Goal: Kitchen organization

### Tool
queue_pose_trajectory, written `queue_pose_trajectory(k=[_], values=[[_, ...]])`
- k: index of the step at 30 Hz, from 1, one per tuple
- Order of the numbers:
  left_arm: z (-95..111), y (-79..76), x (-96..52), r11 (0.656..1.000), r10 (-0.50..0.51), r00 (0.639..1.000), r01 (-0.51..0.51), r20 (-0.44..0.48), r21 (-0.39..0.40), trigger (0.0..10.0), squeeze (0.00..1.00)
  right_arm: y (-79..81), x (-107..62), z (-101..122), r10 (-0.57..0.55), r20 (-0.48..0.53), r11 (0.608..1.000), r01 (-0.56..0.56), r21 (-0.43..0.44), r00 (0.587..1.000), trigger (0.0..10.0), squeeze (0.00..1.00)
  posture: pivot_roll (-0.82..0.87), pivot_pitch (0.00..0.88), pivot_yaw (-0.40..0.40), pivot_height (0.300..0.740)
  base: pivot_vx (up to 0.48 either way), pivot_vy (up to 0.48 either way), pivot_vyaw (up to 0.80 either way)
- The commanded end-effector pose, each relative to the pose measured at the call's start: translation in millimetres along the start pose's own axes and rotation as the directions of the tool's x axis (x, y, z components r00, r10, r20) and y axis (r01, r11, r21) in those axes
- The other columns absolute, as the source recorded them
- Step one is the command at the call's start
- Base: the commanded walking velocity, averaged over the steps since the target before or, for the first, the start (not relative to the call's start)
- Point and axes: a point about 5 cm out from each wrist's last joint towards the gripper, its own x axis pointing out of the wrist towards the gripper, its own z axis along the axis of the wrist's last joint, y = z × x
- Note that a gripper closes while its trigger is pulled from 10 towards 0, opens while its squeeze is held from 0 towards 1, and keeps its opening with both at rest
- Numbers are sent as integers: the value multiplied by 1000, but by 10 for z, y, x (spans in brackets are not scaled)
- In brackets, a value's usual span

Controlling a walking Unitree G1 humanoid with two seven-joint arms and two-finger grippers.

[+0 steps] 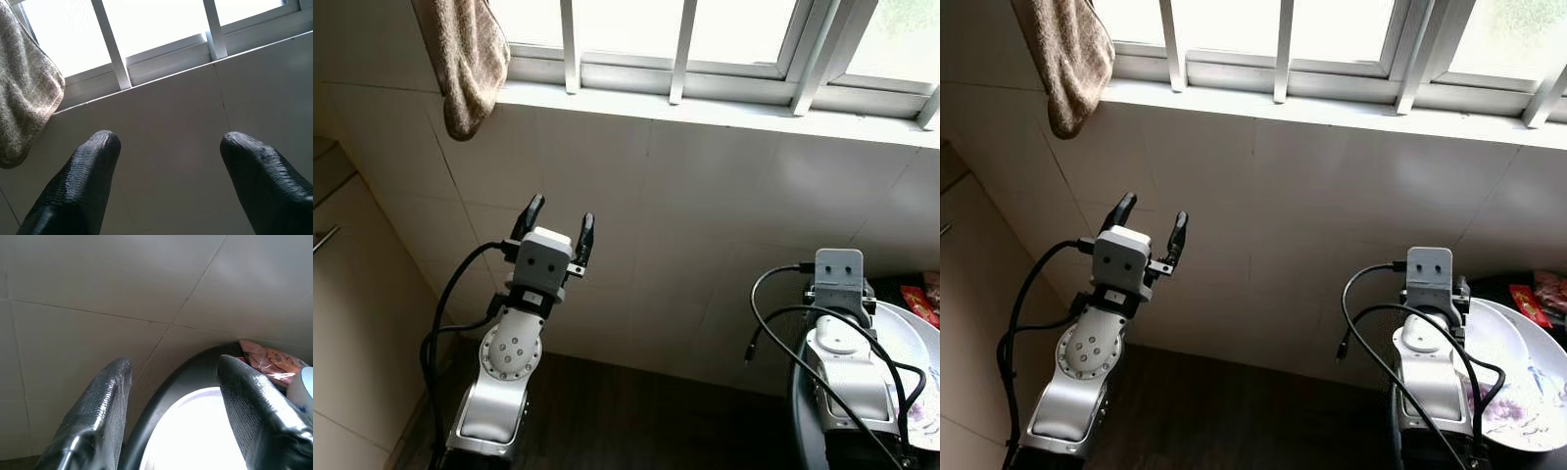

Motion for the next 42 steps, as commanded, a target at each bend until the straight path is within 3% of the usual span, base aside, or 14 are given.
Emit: queue_pose_trajectory(k=[1,9,16,21,26,37,42], values=[[-9,-28,-1,1000,-12,1000,12,-7,2,10000,0,14,-4,64,14,32,1000,-14,6,999,10000,0,31,0,-48,740,0,0,-775],[-11,-28,-6,1000,-13,1000,13,-7,4,10000,0,69,-20,23,44,21,999,-44,-4,999,10000,0,32,0,-47,740,0,0,-775],[-8,-38,-5,1000,-16,1000,16,-7,4,10000,0,143,-64,80,102,84,994,-98,-51,991,10000,0,31,0,-48,740,0,0,-326],[-10,-40,-2,1000,-15,1000,15,-9,4,10000,0,184,-72,58,140,64,990,-139,-19,988,10000,0,31,0,-50,740,0,0,-320],[-11,-42,4,1000,-12,1000,12,-8,3,10000,0,157,-79,164,127,146,992,-122,-44,981,10000,0,29,0,-51,740,0,0,-588],[-11,-47,4,1000,-14,1000,14,-8,0,10000,0,176,-80,149,144,134,990,-142,-25,980,10000,0,28,0,-52,740,0,0,-619],[-10,-51,0,1000,-16,1000,16,-10,-1,10000,0,168,-79,151,139,141,990,-133,-49,980,10000,0,28,0,-52,740,0,0,0]])
